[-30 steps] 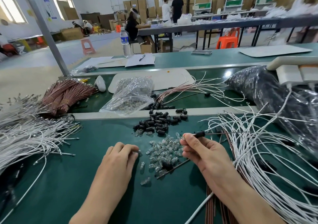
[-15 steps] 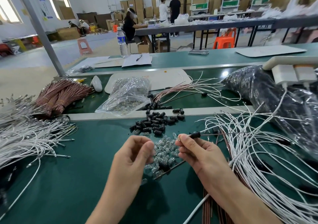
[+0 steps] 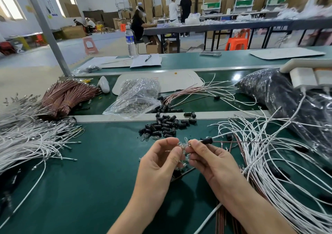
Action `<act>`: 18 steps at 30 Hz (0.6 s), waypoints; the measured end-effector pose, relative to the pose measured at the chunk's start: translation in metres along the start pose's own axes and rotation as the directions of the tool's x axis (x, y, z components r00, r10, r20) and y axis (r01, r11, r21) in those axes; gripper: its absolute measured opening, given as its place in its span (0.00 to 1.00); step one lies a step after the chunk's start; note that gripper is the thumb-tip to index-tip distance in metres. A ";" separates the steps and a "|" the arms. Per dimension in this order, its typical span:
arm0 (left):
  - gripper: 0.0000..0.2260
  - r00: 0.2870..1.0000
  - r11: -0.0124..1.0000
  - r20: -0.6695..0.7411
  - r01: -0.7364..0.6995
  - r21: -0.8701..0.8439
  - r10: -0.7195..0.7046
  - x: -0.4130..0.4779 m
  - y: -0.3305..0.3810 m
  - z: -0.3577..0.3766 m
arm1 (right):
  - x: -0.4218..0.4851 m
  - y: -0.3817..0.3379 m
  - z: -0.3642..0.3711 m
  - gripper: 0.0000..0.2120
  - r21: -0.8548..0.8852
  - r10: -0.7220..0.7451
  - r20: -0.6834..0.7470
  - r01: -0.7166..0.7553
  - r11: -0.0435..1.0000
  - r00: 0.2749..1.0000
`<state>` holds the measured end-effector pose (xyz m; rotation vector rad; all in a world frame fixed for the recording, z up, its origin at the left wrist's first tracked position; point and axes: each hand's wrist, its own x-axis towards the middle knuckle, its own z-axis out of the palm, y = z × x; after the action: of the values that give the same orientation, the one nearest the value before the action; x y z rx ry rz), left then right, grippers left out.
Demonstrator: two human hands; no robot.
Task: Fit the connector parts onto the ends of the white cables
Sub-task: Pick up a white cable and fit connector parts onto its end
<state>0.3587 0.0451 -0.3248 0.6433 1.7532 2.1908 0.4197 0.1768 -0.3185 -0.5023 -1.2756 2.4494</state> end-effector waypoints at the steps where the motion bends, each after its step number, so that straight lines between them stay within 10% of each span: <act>1: 0.10 1.000 1.000 0.004 -0.001 0.006 0.001 0.000 0.000 0.001 | 0.000 0.000 0.000 0.14 0.003 0.001 0.001 -0.001 1.000 1.000; 18: 0.12 0.999 0.998 -0.007 -0.040 0.049 0.040 -0.001 -0.003 0.002 | -0.002 0.001 0.000 0.14 -0.043 0.000 -0.004 0.000 0.999 1.000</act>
<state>0.3608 0.0473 -0.3277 0.6877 1.8184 2.1857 0.4209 0.1756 -0.3186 -0.5181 -1.3296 2.4240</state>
